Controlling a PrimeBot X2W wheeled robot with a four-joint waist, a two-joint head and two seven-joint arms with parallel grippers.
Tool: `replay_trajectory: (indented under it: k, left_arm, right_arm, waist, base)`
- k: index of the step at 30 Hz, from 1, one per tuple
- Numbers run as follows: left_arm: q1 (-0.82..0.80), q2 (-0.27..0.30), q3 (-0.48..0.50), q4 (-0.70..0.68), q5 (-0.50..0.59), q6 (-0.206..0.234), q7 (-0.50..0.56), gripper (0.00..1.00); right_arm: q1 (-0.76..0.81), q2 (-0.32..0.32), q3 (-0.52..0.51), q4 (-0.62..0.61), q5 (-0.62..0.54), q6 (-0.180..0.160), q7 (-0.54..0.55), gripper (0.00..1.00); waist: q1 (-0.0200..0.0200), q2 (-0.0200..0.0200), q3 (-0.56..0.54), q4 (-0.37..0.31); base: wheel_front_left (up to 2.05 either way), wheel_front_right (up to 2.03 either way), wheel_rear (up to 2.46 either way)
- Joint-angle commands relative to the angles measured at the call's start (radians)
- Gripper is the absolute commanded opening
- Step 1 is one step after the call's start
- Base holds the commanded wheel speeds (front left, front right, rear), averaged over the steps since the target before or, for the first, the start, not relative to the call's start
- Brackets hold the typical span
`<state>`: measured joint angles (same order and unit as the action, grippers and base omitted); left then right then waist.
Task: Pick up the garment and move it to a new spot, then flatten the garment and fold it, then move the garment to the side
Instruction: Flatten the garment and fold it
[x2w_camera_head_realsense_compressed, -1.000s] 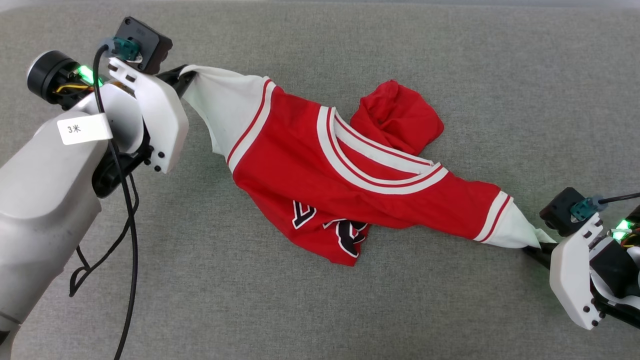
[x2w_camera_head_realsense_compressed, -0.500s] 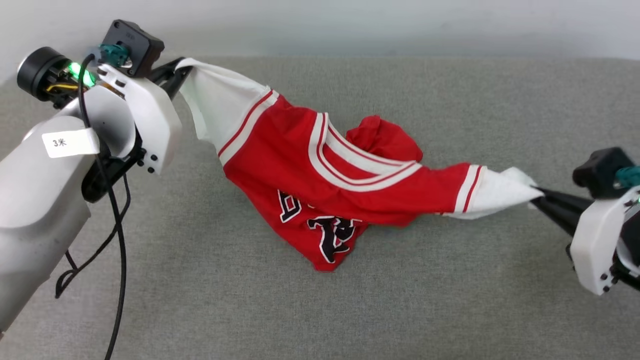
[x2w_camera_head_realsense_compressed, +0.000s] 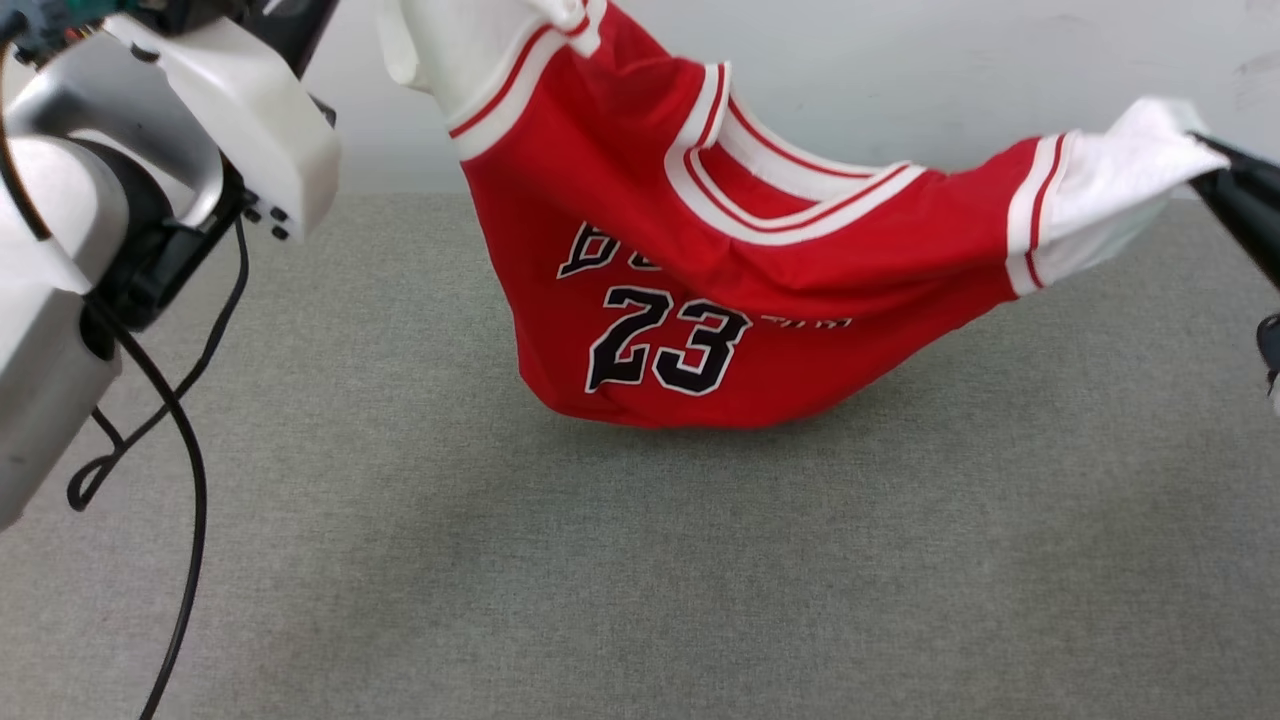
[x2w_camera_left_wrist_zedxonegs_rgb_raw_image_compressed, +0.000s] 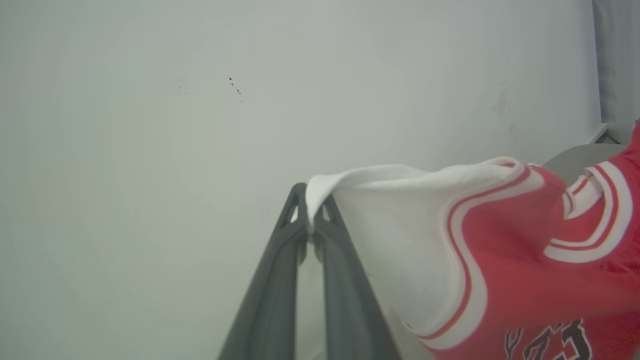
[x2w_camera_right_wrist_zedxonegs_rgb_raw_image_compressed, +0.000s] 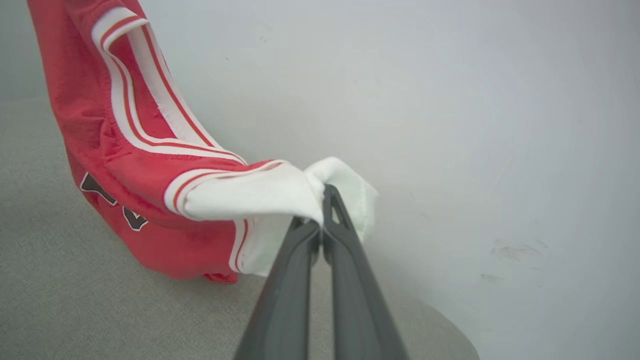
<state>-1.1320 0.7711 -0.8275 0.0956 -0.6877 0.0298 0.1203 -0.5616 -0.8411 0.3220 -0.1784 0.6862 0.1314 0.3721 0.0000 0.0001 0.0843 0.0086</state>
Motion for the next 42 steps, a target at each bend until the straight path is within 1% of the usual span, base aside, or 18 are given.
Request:
replay_trajectory:
  k: [1, 4, 7, 10, 13, 15, 18, 23, 27, 32, 38, 42]
  left_arm:
    - [-0.016, 0.002, 0.009, -0.011, 0.002, 0.008, 0.004, 0.00]
    - [-0.047, 0.002, 0.020, -0.033, 0.004, 0.012, 0.009, 0.00]
    - [-0.080, -0.013, 0.027, -0.036, 0.004, 0.008, 0.013, 0.00]
    - [-0.126, -0.028, 0.036, -0.012, 0.009, -0.001, 0.010, 0.00]
    - [-0.188, -0.059, 0.049, 0.023, 0.012, -0.010, 0.006, 0.00]
    - [-0.250, -0.077, 0.063, 0.073, 0.012, -0.030, 0.000, 0.00]
    - [-0.348, -0.115, 0.076, 0.152, 0.019, -0.057, -0.010, 0.00]
    - [-0.525, -0.174, 0.103, 0.273, 0.037, -0.084, -0.034, 0.00]
    - [-0.660, -0.210, 0.122, 0.381, 0.051, -0.102, -0.062, 0.00]
    - [-0.807, -0.241, 0.149, 0.488, 0.064, -0.110, -0.108, 0.00]
    - [-0.902, -0.259, 0.161, 0.578, 0.071, -0.118, -0.153, 0.00]
    - [-0.891, -0.268, 0.149, 0.625, 0.071, -0.129, -0.184, 0.00]
  right_arm:
    - [-0.017, 0.014, -0.015, -0.009, -0.008, -0.001, 0.007, 0.00]
    - [-0.053, 0.029, -0.048, -0.024, -0.016, -0.001, 0.026, 0.00]
    - [-0.098, 0.043, -0.072, -0.023, -0.021, -0.001, 0.041, 0.00]
    - [-0.166, 0.058, -0.080, -0.001, -0.027, -0.001, 0.052, 0.00]
    - [-0.266, 0.072, -0.072, 0.035, -0.035, -0.001, 0.063, 0.00]
    - [-0.350, 0.086, -0.058, 0.066, -0.045, -0.001, 0.067, 0.00]
    - [-0.494, 0.112, -0.041, 0.134, -0.068, -0.001, 0.064, 0.00]
    - [-0.747, 0.160, -0.002, 0.268, -0.121, -0.001, 0.039, 0.00]
    - [-0.938, 0.198, 0.029, 0.382, -0.161, -0.001, 0.005, 0.00]
    - [-1.154, 0.236, 0.073, 0.538, -0.211, -0.001, -0.048, 0.00]
    - [-1.327, 0.278, 0.140, 0.705, -0.231, -0.001, -0.122, 0.00]
    - [-1.363, 0.299, 0.185, 0.795, -0.219, -0.001, -0.163, 0.00]
  waist:
    - [0.0000, -0.0001, 0.002, 0.002]
    - [0.0000, -0.0001, 0.014, 0.007]
    - [0.0000, -0.0001, 0.038, 0.013]
    - [0.0000, -0.0001, 0.076, 0.015]
    - [0.0000, -0.0001, 0.135, 0.017]
    - [0.0000, -0.0001, 0.184, 0.015]
    - [0.0000, -0.0001, 0.262, 0.012]
    - [0.0000, -0.0001, 0.377, 0.008]
    - [0.0000, -0.0001, 0.443, 0.002]
    - [0.0000, -0.0001, 0.500, -0.002]
    - [0.0000, -0.0001, 0.550, 0.001]
    - [0.0000, -0.0001, 0.580, 0.003]
  base:
    - [0.00, 0.00, 0.00]
    - [0.00, 0.00, 0.00]
    - [0.00, 0.00, 0.00]
    - [0.00, 0.00, 0.00]
    - [0.00, 0.00, 0.00]
    - [0.00, 0.00, 0.00]
    - [0.00, 0.00, 0.00]
    - [0.00, 0.00, 0.00]
    - [0.00, 0.00, 0.00]
    - [0.00, 0.00, 0.00]
    - [0.00, 0.00, 0.00]
    - [0.00, 0.00, 0.00]
